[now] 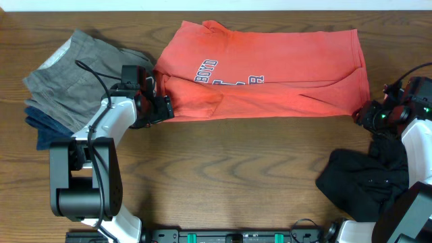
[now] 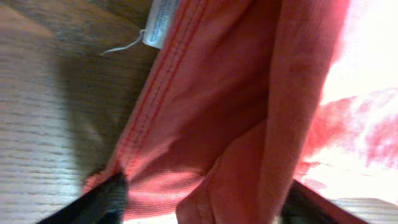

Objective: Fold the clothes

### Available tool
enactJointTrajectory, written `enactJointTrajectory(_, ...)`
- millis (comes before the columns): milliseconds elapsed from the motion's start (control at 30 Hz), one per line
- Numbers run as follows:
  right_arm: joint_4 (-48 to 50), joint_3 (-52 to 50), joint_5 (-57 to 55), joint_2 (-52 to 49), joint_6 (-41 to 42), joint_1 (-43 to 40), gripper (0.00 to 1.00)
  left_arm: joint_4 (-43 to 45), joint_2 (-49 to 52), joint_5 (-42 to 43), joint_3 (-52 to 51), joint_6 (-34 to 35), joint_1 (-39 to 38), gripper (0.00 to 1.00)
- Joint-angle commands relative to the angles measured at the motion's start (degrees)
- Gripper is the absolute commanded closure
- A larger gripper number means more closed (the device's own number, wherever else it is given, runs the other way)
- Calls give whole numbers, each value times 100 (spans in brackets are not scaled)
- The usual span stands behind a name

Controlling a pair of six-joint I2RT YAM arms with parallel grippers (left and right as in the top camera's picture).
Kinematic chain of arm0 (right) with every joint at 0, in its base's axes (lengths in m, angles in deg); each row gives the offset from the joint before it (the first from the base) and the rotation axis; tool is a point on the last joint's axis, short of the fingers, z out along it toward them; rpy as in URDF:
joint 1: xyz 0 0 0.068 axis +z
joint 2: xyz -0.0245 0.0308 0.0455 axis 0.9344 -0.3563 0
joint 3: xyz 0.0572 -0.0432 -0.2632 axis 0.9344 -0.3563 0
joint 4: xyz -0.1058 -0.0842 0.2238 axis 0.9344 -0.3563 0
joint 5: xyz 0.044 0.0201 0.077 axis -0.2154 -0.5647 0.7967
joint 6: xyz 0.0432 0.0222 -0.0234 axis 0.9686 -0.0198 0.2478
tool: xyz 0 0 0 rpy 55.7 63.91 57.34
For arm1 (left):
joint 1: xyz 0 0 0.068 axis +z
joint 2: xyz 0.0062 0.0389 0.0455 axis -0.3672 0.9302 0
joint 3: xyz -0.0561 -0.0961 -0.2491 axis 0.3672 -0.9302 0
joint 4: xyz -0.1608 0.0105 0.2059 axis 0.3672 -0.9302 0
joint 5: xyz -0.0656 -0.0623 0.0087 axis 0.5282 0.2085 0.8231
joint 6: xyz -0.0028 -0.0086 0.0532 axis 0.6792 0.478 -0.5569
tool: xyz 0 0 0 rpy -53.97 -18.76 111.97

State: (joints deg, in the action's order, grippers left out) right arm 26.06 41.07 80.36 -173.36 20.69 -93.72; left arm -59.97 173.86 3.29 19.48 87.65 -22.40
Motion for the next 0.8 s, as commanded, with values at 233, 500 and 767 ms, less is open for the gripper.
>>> enactJointTrajectory(233, -24, -44, -566, -15, -79, 46, 49, -975, 55, -205, -105, 4, 17, 71)
enactJointTrajectory(500, 55, -44, -623, -17, 9, 46, 44, -1550, 55, -765, -105, 13, 17, 71)
enactJointTrajectory(767, 214, -44, -623, -330, 553, 46, 41, -345, 55, -149, -103, 313, 17, 19)
